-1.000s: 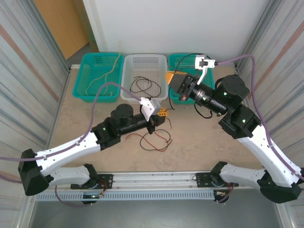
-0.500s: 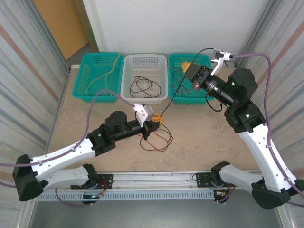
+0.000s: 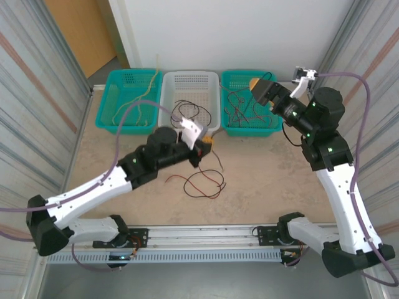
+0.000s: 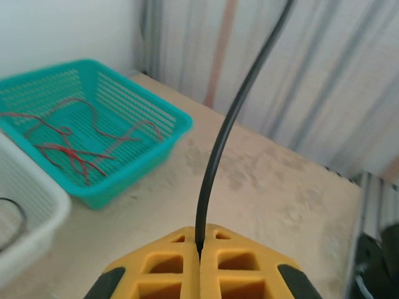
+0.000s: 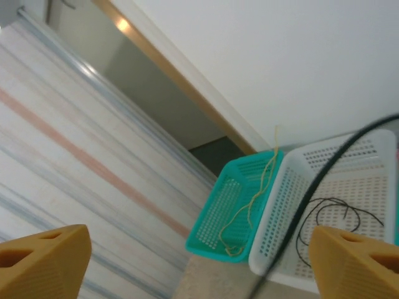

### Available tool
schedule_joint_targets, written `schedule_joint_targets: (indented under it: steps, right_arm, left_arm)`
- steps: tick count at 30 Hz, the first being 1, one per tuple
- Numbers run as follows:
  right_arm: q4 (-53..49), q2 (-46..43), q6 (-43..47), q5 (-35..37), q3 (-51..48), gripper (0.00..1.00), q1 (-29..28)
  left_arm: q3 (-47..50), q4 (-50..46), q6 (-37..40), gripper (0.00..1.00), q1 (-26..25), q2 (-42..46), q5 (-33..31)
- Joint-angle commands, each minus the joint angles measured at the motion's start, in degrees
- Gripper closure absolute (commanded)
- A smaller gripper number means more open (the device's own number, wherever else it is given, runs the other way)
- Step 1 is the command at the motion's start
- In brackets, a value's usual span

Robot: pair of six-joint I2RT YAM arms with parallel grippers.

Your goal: Untangle the cables

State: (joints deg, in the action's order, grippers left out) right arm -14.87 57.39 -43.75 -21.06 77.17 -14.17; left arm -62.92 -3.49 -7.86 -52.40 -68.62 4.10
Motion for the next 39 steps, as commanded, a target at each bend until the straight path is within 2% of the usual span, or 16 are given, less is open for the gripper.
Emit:
schedule_joint_targets:
  steps: [1,6,8,11,18,24,30,35,36,38,39]
  right_arm:
    - [-3.50,-4.58,2.49,-0.02,-2.03,0.08,2.43]
    - [-8.74,-8.55,4.20,-1.08,-5.47,0.08,6.29]
    - [-9.76,-10.57,4.76,-1.86,-7.86,0.09,6.53]
    - [-10.91,-13.58,4.88,-2.49,-11.19,0.10,6.59]
    - [-15.83,-19.48,6.39,-1.70,-16.79,0.12,6.44]
    - [-19.23,-21.86,7.61,-1.04,-18.54,0.13,6.44]
    - [-21.50,-22.29,8.77,-0.65,-17.80,0.13,6.44]
    - [-21.82,-23.26,7.92,-1.08,-19.05,0.16,6.44]
    - [-21.91,-23.36,7.67,-1.22,-19.45,0.17,6.44]
    - [-22.33,-23.46,7.24,-1.50,-20.05,0.18,6.44]
    - [-22.48,-23.50,6.91,-1.76,-20.52,0.19,6.40]
  left_arm:
    - [-12.18,-6.50,0.69,1.00,4.06,-2.97,-3.52]
    - [-24.46,-9.78,-2.56,1.00,14.08,-10.59,-1.06]
    - [-27.36,-8.20,-5.95,1.00,18.68,-13.94,3.90]
    - [-31.92,-6.84,-8.31,1.00,22.31,-18.70,9.03]
    - [-43.18,-8.30,-9.58,1.00,26.74,-28.98,12.85]
    - [-48.99,-9.42,-12.55,1.00,29.14,-36.38,13.00]
    - [-46.77,-9.09,-13.15,1.00,29.46,-40.18,13.56]
    - [-42.54,-9.66,-11.91,1.00,29.80,-41.25,11.64]
    - [-42.55,-10.40,-11.77,0.85,30.19,-41.65,12.00]
    - [-41.97,-11.10,-12.37,0.50,30.85,-41.73,12.15]
    - [-41.40,-11.02,-12.87,0.38,31.07,-41.39,12.38]
